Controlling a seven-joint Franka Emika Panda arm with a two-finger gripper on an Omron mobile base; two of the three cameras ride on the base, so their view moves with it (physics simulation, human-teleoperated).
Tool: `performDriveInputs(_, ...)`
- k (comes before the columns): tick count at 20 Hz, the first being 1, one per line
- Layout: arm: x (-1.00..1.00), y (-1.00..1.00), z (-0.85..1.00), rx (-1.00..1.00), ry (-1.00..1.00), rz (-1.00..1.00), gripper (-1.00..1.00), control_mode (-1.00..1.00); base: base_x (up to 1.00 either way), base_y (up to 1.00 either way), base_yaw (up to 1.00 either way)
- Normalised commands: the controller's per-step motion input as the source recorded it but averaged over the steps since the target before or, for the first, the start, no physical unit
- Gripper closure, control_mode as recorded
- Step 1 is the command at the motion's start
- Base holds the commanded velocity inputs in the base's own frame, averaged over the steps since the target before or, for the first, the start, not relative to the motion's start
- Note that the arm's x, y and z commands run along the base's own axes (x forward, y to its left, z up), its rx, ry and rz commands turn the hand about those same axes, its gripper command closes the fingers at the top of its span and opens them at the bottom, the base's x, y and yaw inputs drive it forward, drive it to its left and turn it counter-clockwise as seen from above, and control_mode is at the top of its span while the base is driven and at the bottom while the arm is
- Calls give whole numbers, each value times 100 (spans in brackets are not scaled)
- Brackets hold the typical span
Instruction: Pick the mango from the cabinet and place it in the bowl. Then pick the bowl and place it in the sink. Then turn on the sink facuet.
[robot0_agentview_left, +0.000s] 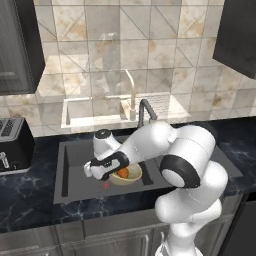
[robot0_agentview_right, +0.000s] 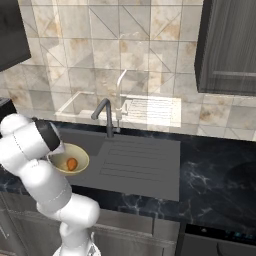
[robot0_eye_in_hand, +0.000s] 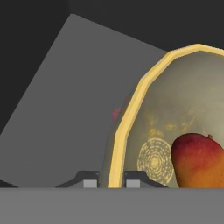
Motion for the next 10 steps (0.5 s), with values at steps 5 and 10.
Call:
performDriveInputs(5,42,17,-35,-3,0,-1,100,-100,0,0,0)
performDriveInputs(10,41,17,-26,-2,2,0,100,-100,0,0,0)
